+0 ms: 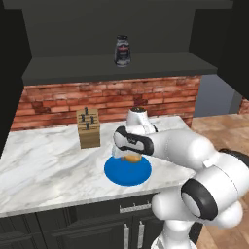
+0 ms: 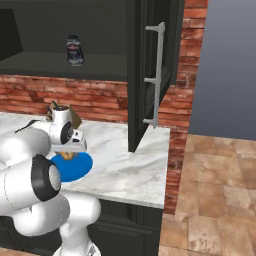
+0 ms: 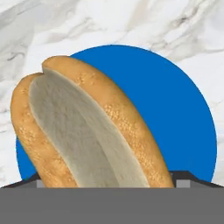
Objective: Move the hot dog bun to the plate on the dining table and place the condiment next to that plate. Then navigate to the fridge and take the sausage and place it on the plate as well.
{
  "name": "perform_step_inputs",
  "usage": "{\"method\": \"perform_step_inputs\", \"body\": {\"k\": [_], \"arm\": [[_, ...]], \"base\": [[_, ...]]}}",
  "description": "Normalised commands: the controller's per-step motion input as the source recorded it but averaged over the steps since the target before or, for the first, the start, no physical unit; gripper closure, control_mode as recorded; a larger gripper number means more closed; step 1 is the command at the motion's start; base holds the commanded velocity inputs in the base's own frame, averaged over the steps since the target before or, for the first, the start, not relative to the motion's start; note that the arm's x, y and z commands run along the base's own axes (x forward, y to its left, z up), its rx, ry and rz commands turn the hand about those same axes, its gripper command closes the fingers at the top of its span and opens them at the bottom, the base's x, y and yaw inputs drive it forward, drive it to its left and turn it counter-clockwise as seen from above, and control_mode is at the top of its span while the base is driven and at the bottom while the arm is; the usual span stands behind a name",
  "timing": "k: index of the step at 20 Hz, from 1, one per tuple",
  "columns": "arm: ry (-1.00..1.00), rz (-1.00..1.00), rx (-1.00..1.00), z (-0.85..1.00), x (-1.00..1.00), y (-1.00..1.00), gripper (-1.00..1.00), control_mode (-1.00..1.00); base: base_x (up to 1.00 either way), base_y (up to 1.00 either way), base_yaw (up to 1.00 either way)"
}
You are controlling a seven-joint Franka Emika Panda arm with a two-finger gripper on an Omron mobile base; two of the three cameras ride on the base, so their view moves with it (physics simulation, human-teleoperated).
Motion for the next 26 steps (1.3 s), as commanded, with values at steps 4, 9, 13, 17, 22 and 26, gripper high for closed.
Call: {"method": "perform_step_inputs", "body": {"k": [4, 9, 13, 17, 22, 26], "arm": [[0.0, 0.0, 0.06, 1.0, -0.34, -0.11, 1.0, -1.0], [0.01, -0.03, 0.0, 0.81, -0.62, -0.1, 1.0, -1.0], [0.0, -0.08, 0.0, 0.27, -0.95, -0.13, 1.0, -1.0], [0.0, -0.07, 0.0, 0.14, -0.91, -0.22, 1.0, -1.0], [0.0, 0.0, 0.0, 0.18, -0.7, -0.26, 1.0, -1.0], [0.0, 0.0, 0.0, 0.01, -0.12, -0.04, 1.0, 1.0]], "base": [[0.0, 0.0, 0.0], [0.0, 0.0, 0.0], [0.0, 0.0, 0.0], [0.0, 0.0, 0.0], [0.0, 0.0, 0.0], [-0.52, -0.15, 0.0]]}}
